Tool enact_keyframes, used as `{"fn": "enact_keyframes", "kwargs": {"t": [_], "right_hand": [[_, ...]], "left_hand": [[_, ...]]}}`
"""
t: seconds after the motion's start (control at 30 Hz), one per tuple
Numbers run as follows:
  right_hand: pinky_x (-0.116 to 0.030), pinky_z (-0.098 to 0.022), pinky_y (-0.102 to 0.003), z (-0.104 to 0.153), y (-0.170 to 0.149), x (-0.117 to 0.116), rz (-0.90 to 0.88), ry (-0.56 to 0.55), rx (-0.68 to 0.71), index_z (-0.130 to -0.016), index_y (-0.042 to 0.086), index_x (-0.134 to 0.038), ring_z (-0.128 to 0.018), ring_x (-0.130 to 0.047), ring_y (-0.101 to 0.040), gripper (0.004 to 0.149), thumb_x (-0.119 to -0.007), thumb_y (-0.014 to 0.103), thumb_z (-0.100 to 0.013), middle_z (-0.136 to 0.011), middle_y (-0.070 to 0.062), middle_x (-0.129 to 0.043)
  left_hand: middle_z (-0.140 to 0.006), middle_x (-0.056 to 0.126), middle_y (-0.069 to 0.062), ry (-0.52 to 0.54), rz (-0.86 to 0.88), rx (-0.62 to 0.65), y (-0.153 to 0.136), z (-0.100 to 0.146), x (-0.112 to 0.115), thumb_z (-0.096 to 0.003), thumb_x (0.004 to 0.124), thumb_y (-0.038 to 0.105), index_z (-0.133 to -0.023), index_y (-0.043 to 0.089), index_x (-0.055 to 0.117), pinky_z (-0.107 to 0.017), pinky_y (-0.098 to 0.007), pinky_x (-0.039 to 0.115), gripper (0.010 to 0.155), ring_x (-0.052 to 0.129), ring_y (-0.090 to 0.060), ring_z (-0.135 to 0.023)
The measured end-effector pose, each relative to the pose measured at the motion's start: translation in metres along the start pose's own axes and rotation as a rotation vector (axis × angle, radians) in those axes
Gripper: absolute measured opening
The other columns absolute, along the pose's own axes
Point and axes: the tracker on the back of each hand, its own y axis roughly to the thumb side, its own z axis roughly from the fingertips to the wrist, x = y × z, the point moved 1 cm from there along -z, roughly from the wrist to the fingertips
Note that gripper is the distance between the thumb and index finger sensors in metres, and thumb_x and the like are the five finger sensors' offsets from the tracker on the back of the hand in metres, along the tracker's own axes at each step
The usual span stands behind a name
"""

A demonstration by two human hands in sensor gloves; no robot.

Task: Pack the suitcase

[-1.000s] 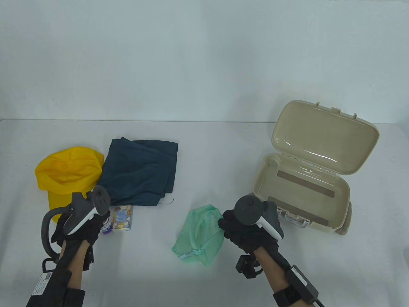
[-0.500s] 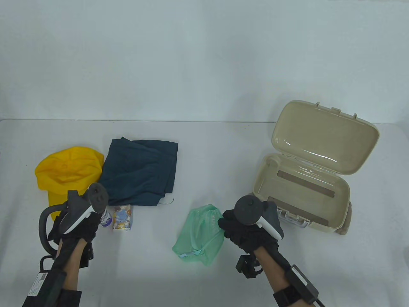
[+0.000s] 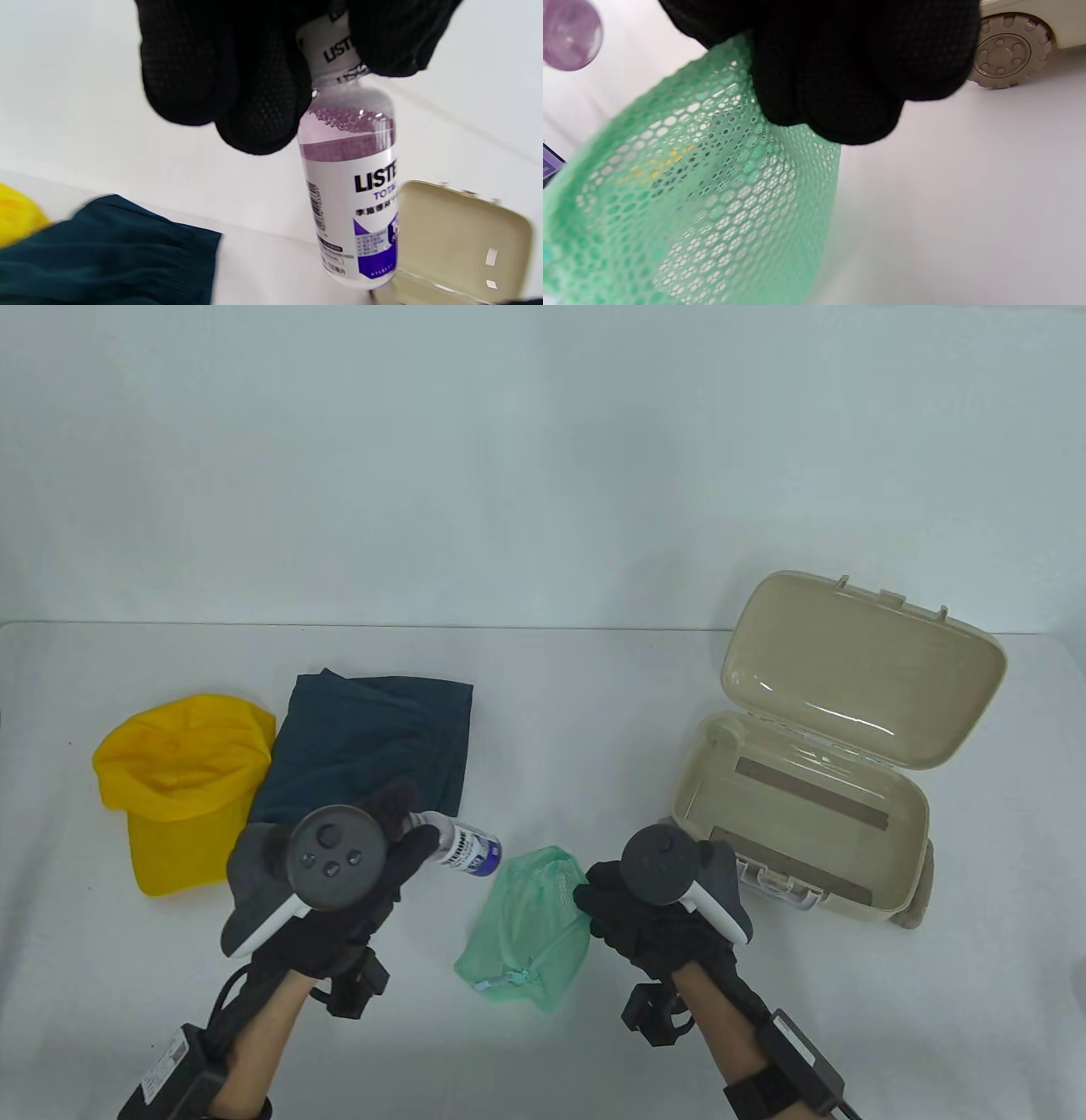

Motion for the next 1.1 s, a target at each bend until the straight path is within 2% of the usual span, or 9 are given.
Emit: {"fn": "enact_keyframes", "kwargs": {"t": [0.1,0.23,0.4,0.73,0.93,1.1], "right_hand": [[-0.091,-0.034,-0.034,0.000,0.000,0.000,-0.030,0.006,0.008,-0.079,0.013,-0.083,-0.042,-0.105,-0.017,0.042,-0.073,0.045,-0.054,-0.058,0.000,-0.101],[-0.091,-0.035,-0.034,0.000,-0.002,0.000,-0.056,0.014,0.010,-0.080,0.013,-0.082,-0.044,-0.105,-0.017,0.042,-0.072,0.045,-0.055,-0.059,-0.001,-0.101],[-0.090,-0.035,-0.034,-0.001,-0.003,0.000,-0.057,0.010,0.008,-0.081,0.013,-0.081,-0.045,-0.105,-0.018,0.042,-0.071,0.044,-0.055,-0.060,-0.001,-0.100],[-0.089,-0.041,-0.035,0.000,0.004,-0.003,0.020,-0.026,0.033,-0.088,0.012,-0.076,-0.054,-0.103,-0.020,0.043,-0.070,0.040,-0.056,-0.069,-0.003,-0.097],[-0.088,-0.042,-0.035,-0.001,0.008,-0.008,0.038,-0.009,0.052,-0.089,0.012,-0.075,-0.055,-0.102,-0.021,0.043,-0.069,0.037,-0.055,-0.071,-0.004,-0.096],[-0.087,-0.044,-0.036,-0.003,0.010,-0.012,0.082,-0.012,0.054,-0.091,0.014,-0.074,-0.060,-0.101,-0.022,0.042,-0.070,0.035,-0.055,-0.074,-0.005,-0.095]], "left_hand": [[-0.083,0.091,-0.010,-0.011,-0.001,0.047,0.014,-0.003,0.020,-0.0518,0.074,0.044,-0.102,0.011,0.069,-0.043,-0.032,0.092,0.061,0.105,-0.019,-0.054],[-0.084,0.090,-0.009,-0.042,-0.046,0.066,0.017,-0.008,0.049,-0.0513,0.074,0.044,-0.103,0.012,0.068,-0.045,-0.031,0.093,0.061,0.105,-0.019,-0.056],[-0.086,0.089,-0.009,-0.152,-0.032,0.099,0.017,-0.014,0.080,-0.0514,0.074,0.043,-0.103,0.013,0.067,-0.047,-0.032,0.092,0.061,0.105,-0.020,-0.059],[-0.089,0.087,-0.010,-0.456,-0.216,0.225,0.036,-0.035,0.109,-0.0521,0.074,0.041,-0.105,0.014,0.066,-0.051,-0.034,0.091,0.060,0.103,-0.021,-0.063],[-0.090,0.088,-0.009,-0.576,-0.306,0.271,0.050,-0.047,0.128,-0.0526,0.073,0.041,-0.106,0.016,0.066,-0.051,-0.034,0.091,0.060,0.103,-0.020,-0.063],[-0.089,0.088,-0.009,-0.660,-0.310,0.269,0.056,-0.058,0.143,-0.0531,0.072,0.041,-0.107,0.016,0.066,-0.051,-0.034,0.090,0.059,0.104,-0.019,-0.062]]}}
